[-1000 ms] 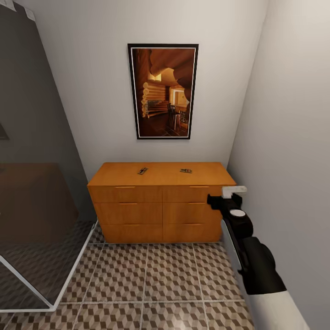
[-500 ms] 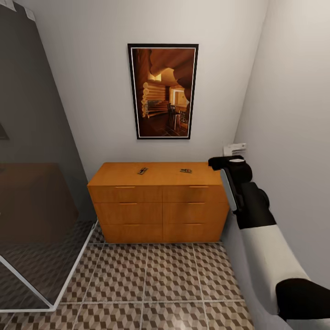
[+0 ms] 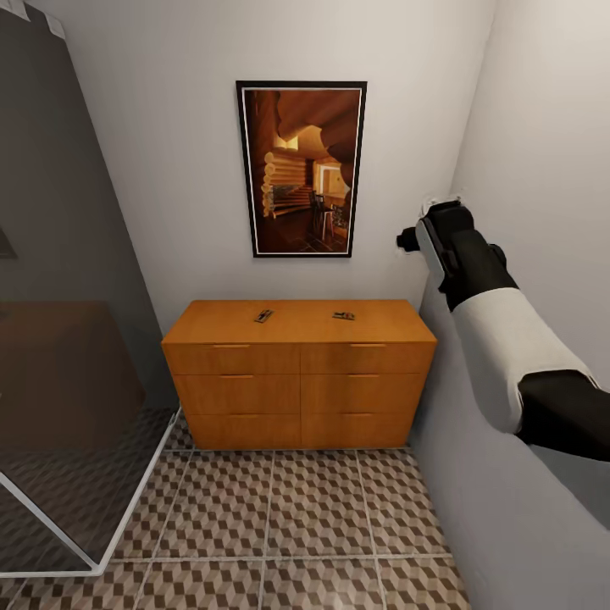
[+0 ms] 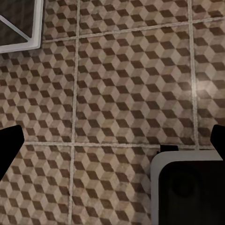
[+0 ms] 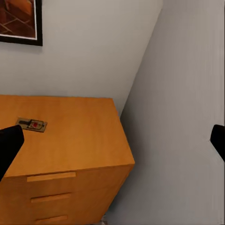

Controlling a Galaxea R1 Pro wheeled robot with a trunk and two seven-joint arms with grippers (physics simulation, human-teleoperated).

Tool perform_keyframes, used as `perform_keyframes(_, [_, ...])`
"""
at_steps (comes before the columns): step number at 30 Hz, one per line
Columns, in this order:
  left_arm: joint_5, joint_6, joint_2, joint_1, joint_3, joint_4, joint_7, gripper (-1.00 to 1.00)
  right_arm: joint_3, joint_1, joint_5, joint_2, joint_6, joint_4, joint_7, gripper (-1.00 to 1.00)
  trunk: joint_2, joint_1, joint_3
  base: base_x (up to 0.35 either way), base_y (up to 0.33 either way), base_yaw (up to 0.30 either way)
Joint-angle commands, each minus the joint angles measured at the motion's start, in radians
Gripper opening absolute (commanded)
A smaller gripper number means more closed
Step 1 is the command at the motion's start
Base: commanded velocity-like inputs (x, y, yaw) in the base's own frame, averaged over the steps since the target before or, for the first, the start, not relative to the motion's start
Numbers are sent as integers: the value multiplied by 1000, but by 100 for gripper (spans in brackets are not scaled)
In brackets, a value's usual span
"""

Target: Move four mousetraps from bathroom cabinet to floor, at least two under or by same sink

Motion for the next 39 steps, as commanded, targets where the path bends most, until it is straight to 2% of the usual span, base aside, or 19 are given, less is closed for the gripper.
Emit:
perform_keyframes(1, [7,-5,0,-2,-9,3,1,100,2,-22,4,-1,5,18,1,100,-2,1,-2,0,0,0])
perform_keyframes(4, [7,-5,2,-2,-9,3,1,100,2,-78,2,-2,5,58,8,100,-2,1,-2,0,0,0])
perform_keyframes(6, [7,-5,3,-2,-9,3,1,100,3,-93,1,-2,4,68,22,100,-2,1,-2,0,0,0])
perform_keyframes(10, [7,-5,6,-2,-9,3,0,100,6,-108,0,-3,4,79,96,100,-2,1,-2,0,0,0])
perform_keyframes(12, [7,-6,9,-2,-9,3,0,100,9,-112,1,-4,4,81,161,100,-2,1,-2,0,0,0])
perform_keyframes(13, [6,-6,11,-2,-9,2,0,100,12,-115,3,-6,4,83,241,100,-2,1,-2,0,0,0])
perform_keyframes(16, [6,-6,12,-2,-10,2,0,100,15,-117,8,-16,4,85,371,100,-2,1,-2,0,0,0])
perform_keyframes(19, [6,-7,13,-2,-10,2,0,100,21,-118,16,-38,2,86,495,100,-2,1,-2,0,0,0])
perform_keyframes(20, [6,-7,13,-2,-10,2,0,100,30,-118,22,-54,-3,87,569,100,-2,1,-2,0,0,0])
perform_keyframes(23, [6,-7,14,-2,-10,2,-1,100,46,-118,29,-73,-16,88,669,100,-2,1,-2,0,0,0])
perform_keyframes(24, [6,-7,14,-2,-10,2,-3,100,59,-118,32,-83,-25,89,728,100,-2,1,-2,0,0,0])
perform_keyframes(25, [6,-7,14,-2,-10,2,-5,100,66,-118,33,-87,-29,89,756,100,-2,1,-2,0,0,0])
perform_keyframes(33, [6,-5,26,-2,-10,2,-60,100,141,-118,37,-108,-62,95,937,100,-2,1,-2,0,0,0])
perform_keyframes(34, [6,-5,28,-2,-10,2,-74,100,167,-118,37,-112,-74,103,978,100,-2,1,-2,0,0,0])
perform_keyframes(39, [6,-5,30,-2,-10,2,-94,100,248,-117,37,-115,-127,138,1084,100,-2,1,-2,0,0,0])
